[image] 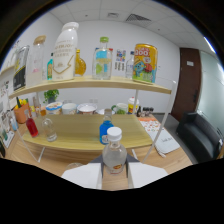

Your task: Make me a cup of Mojito.

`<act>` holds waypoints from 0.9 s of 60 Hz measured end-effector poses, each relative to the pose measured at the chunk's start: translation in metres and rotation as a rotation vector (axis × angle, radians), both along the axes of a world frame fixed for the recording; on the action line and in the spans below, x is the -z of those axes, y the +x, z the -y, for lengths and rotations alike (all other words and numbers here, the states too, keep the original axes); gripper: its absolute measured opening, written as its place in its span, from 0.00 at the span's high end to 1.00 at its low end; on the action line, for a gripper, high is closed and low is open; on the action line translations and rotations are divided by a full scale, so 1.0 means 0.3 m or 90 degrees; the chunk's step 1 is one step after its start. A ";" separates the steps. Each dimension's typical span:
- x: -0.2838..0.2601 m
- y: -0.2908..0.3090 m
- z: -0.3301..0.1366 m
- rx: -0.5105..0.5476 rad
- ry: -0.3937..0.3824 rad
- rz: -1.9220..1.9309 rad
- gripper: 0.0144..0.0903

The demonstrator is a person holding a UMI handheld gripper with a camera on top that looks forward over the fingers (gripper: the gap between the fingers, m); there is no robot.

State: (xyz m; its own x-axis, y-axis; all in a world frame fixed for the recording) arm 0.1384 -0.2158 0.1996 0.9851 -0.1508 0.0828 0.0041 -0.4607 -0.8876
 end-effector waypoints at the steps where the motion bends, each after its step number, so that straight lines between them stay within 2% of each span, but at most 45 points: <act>1: 0.011 0.007 0.004 -0.002 -0.003 0.004 0.75; 14: 0.154 0.056 0.025 -0.020 -0.056 0.061 0.75; 21: 0.178 0.078 0.018 -0.065 -0.073 0.200 0.75; 42: 0.077 0.067 -0.041 -0.231 -0.088 0.724 0.75; 54: 0.010 0.033 -0.074 -0.289 -0.093 0.955 0.75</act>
